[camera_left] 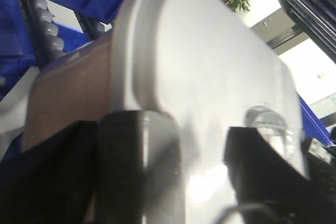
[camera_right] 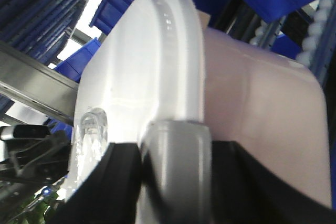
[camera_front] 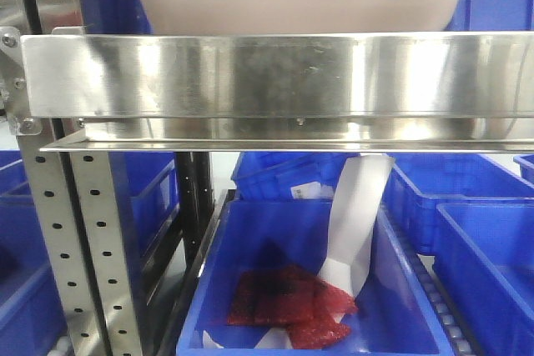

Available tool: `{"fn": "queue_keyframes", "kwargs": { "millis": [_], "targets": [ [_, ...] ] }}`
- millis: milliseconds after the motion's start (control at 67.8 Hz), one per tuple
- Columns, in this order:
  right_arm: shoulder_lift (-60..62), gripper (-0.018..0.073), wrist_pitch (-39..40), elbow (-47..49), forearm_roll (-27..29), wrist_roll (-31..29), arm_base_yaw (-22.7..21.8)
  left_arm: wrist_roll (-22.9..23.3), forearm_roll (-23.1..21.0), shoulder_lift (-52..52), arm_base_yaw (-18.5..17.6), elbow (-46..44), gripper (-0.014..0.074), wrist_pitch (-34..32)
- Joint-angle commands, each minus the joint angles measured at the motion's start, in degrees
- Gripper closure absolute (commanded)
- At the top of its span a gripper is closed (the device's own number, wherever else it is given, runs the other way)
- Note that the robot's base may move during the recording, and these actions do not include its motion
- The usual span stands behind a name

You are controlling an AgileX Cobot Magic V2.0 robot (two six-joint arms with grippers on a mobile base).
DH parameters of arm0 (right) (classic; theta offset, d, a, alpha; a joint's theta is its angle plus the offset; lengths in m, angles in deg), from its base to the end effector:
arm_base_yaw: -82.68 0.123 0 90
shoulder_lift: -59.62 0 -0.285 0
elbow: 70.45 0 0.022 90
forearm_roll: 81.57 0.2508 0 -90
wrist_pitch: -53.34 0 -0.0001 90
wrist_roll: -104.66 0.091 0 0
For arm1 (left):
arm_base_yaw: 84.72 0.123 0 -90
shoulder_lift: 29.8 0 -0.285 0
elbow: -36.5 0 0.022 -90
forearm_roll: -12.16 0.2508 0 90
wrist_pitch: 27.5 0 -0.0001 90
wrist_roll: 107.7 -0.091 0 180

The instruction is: Grab white bin and place on right shelf

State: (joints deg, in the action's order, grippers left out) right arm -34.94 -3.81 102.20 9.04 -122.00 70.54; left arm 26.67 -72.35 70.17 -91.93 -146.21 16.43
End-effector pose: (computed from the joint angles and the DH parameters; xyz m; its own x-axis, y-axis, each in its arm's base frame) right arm 0.3299 0.0073 0.3675 -0.6176 0.5216 -0.5887 -0.3637 0.4743 0.8017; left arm 0.3543 -0.1082 0.3796 -0.6270 -0.3570 -0.6923 0.4797 0.5233 -0.7043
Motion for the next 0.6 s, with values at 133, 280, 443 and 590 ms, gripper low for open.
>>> {"fn": "queue_keyframes", "kwargs": {
  "millis": [133, 280, 443, 590],
  "targets": [
    [1.2, -0.0035, -0.5, 2.3, 5.7, -1.1, 1.0, -0.5, -4.2, -2.9, -1.3, -2.1, 0.0147, 2.2],
    [1.2, -0.0035, 4.8, 2.3, 2.1, -1.5, 0.8, -0.5, -4.0, -2.9, -1.3, -2.1, 0.0147, 0.7],
    [1.2, -0.0034, 8.9, 2.3, -2.3, -1.4, 0.8, -0.5, -2.9, -2.9, -1.3, -2.1, 0.0147, -1.2],
    [1.2, -0.0034, 11.2, 2.3, -2.3, -1.4, -0.9, -0.5, 0.1, -2.9, -1.3, -2.1, 0.0147, -2.6]
  ]
}}
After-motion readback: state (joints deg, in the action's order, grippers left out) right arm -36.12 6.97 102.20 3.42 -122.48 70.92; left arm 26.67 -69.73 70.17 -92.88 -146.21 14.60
